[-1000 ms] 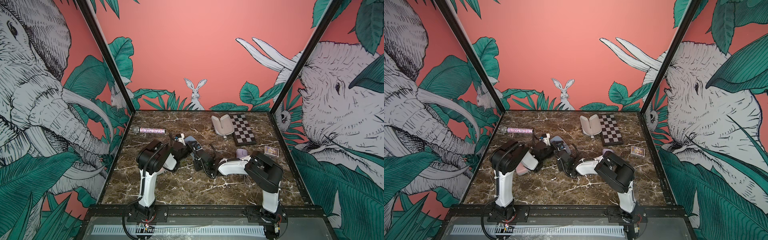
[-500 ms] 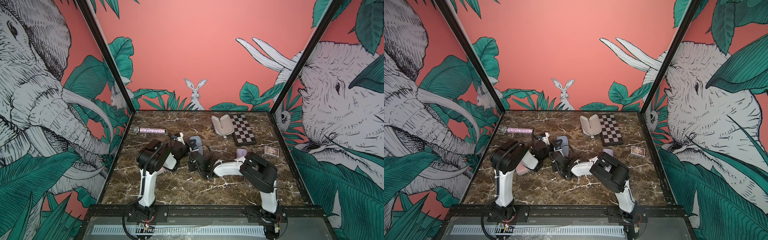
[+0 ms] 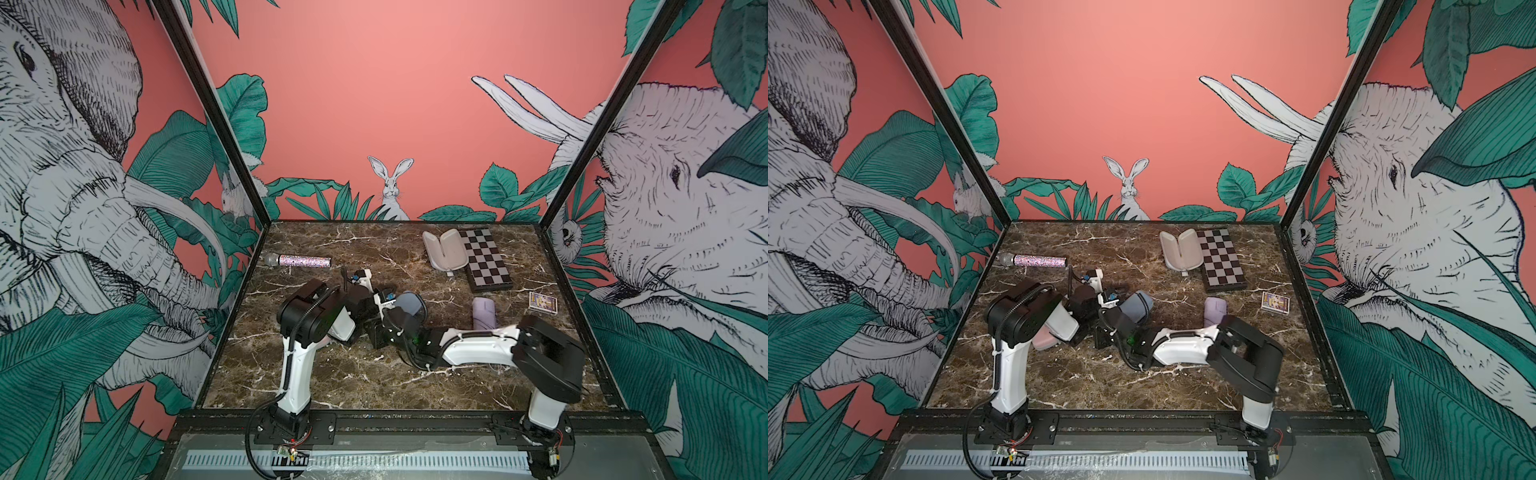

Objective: Put umbrellas into zippered umbrella sleeves
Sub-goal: Zip the zipper on the umbrella sleeve, then move the umbrella sleeve at the center of the board.

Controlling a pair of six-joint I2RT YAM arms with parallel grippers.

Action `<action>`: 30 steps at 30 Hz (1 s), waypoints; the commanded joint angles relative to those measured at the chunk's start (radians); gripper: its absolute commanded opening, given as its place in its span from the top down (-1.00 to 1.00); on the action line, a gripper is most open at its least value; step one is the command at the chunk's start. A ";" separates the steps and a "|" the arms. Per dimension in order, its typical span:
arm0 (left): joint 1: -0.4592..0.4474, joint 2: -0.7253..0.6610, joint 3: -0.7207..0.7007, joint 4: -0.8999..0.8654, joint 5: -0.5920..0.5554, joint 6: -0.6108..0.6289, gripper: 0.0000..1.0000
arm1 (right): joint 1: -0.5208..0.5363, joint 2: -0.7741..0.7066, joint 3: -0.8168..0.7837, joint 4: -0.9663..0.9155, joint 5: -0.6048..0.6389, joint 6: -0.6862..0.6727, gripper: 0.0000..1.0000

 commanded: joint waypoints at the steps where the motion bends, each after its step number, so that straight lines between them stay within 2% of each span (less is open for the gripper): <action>1: -0.013 0.109 -0.073 -0.279 0.026 -0.025 1.00 | -0.053 -0.093 -0.062 -0.121 0.008 -0.032 0.28; 3: -0.012 0.113 -0.069 -0.276 0.036 -0.025 1.00 | -0.084 -0.148 -0.086 -0.192 0.029 -0.024 0.26; 6: -0.009 0.110 -0.073 -0.253 0.050 -0.023 1.00 | -0.149 -0.149 -0.064 -0.340 0.050 0.056 0.20; 8: -0.010 0.070 -0.100 -0.267 0.058 -0.026 1.00 | -0.215 -0.141 -0.052 -0.412 0.010 0.154 0.14; 10: -0.022 0.008 -0.135 -0.296 0.077 -0.027 1.00 | -0.257 -0.129 -0.047 -0.422 -0.031 0.197 0.09; 12: -0.048 -0.082 -0.202 -0.288 0.077 -0.046 1.00 | -0.268 -0.108 -0.021 -0.442 -0.032 0.217 -0.01; 14: -0.060 -0.210 -0.270 -0.353 0.060 -0.040 1.00 | -0.271 -0.044 0.033 -0.500 -0.058 0.221 -0.07; 16: -0.060 -0.387 -0.329 -0.479 0.026 -0.006 1.00 | -0.272 0.008 0.063 -0.504 -0.111 0.233 -0.09; 17: -0.059 -0.503 -0.334 -0.615 -0.001 0.037 1.00 | -0.268 0.036 0.069 -0.475 -0.152 0.245 -0.10; 20: -0.057 -0.814 -0.223 -1.098 -0.103 0.229 0.99 | -0.224 0.142 0.141 -0.411 -0.249 0.273 -0.14; 23: -0.011 -0.959 -0.100 -1.308 -0.168 0.356 0.86 | -0.172 0.232 0.251 -0.355 -0.353 0.295 -0.14; 26: 0.080 -0.969 0.018 -1.431 -0.134 0.427 0.84 | -0.195 0.222 0.298 -0.360 -0.384 0.282 -0.16; 28: 0.097 -0.951 0.068 -1.448 -0.122 0.476 0.80 | -0.271 0.169 0.304 -0.451 -0.343 0.208 -0.17; 30: 0.097 -0.897 0.119 -1.453 -0.094 0.523 0.71 | -0.372 0.115 0.355 -0.642 -0.228 0.056 -0.21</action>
